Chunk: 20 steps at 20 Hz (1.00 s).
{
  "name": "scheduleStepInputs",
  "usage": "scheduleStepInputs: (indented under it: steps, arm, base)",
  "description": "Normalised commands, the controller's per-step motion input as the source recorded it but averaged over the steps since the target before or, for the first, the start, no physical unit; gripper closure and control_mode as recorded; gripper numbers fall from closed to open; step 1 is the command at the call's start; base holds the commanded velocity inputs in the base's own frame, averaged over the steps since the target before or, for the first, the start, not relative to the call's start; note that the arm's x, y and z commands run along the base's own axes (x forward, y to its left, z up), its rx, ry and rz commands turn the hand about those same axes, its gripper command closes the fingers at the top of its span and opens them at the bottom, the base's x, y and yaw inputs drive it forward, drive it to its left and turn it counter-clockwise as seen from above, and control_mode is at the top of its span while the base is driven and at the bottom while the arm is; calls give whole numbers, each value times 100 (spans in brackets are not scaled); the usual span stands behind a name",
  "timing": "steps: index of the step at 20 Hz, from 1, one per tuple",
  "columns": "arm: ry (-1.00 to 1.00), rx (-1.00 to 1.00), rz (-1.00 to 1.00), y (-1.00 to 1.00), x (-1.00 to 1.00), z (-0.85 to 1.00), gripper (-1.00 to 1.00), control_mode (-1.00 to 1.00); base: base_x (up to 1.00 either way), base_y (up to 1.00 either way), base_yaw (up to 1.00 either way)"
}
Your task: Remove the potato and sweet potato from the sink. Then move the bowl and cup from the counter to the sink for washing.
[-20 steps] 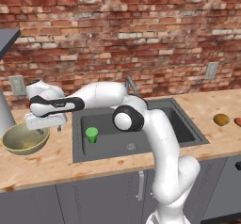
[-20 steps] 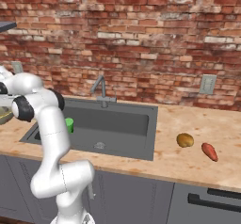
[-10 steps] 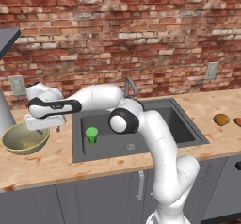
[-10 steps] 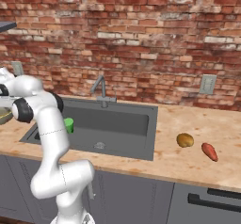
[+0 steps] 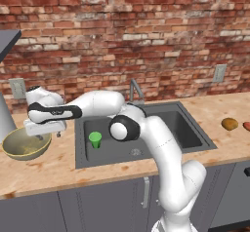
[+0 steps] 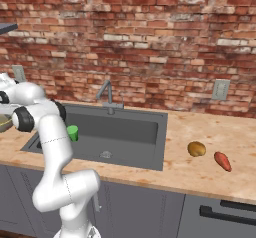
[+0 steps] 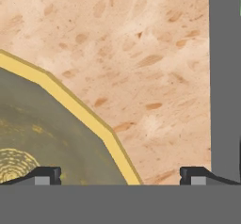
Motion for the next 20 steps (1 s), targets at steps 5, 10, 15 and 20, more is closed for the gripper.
scheduleStepInputs:
  steps: [5,10,15,20]
  arm:
    - [0,0,0,9,0,-7,-100,-100]
    - [0,7,0,10,0,-10,100,-100]
    - [1,11,0,7,0,-11,100,-100]
    - [0,12,-2,0,0,-6,100,-100]
  base:
    - [0,0,0]
    - [0,0,0]
    - [0,0,0]
    - [0,0,0]
